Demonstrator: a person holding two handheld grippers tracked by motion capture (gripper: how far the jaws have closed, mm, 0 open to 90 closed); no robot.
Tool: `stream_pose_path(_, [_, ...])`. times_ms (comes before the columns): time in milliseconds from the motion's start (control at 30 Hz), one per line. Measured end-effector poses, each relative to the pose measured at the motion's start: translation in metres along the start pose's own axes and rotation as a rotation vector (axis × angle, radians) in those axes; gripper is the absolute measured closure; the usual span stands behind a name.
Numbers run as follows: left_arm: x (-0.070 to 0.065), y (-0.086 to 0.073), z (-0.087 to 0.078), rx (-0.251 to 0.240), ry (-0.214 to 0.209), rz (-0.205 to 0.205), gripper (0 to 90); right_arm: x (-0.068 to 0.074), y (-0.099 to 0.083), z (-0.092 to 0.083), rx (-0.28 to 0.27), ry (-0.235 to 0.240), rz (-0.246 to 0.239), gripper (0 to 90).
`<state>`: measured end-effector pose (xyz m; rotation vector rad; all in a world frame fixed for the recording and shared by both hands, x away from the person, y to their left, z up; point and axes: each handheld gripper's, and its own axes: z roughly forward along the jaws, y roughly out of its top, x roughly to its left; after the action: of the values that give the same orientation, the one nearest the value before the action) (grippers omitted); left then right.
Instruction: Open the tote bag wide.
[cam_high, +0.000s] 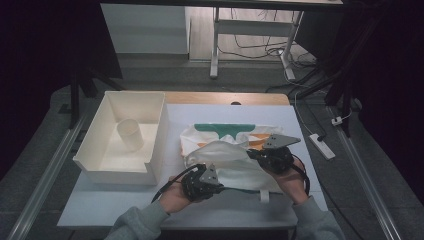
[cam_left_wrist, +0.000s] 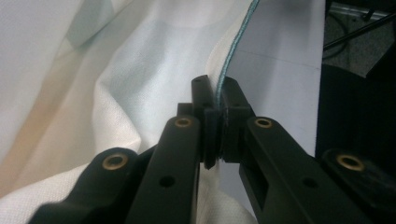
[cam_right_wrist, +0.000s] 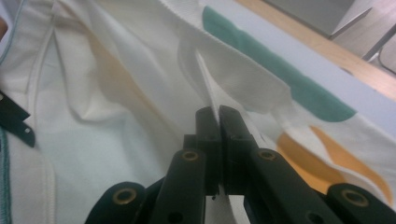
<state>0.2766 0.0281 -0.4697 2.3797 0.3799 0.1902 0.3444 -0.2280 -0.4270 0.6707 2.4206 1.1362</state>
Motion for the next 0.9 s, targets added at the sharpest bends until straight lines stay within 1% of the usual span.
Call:
stream_pose_path(133, [-0.001, 0.0, -0.009, -0.022, -0.003, -0.004, 87.1, -0.003, 0.01, -0.009, -0.027, -0.036, -0.004, 87.6])
stream_pose_path(333, [0.0, -0.001, -0.029, -0.075, -0.012, -0.006, 87.1, -0.011, 0.033, -0.025, -0.09, -0.075, 0.007, 87.6])
stream_pose_path(433, [0.003, -0.002, -0.037, -0.095, -0.008, -0.005, 87.1, -0.017, 0.047, -0.026, -0.089, -0.1, 0.006, 87.6])
stream_pose_path(533, [0.006, -0.003, -0.043, -0.111, -0.007, -0.016, 87.1, -0.025, 0.057, -0.022, -0.081, -0.11, 0.02, 87.6])
stream_pose_path(600, [0.007, -0.003, -0.044, -0.113, -0.006, -0.017, 87.1, -0.033, 0.059, -0.016, -0.069, -0.111, 0.045, 87.6])
stream_pose_path(733, [0.006, -0.003, -0.042, -0.098, -0.003, -0.007, 87.1, -0.049, 0.055, 0.0, -0.037, -0.117, 0.101, 87.6])
stream_pose_path(900, [0.005, -0.003, -0.037, -0.085, -0.007, -0.002, 87.1, -0.065, 0.049, 0.013, -0.02, -0.129, 0.148, 87.6])
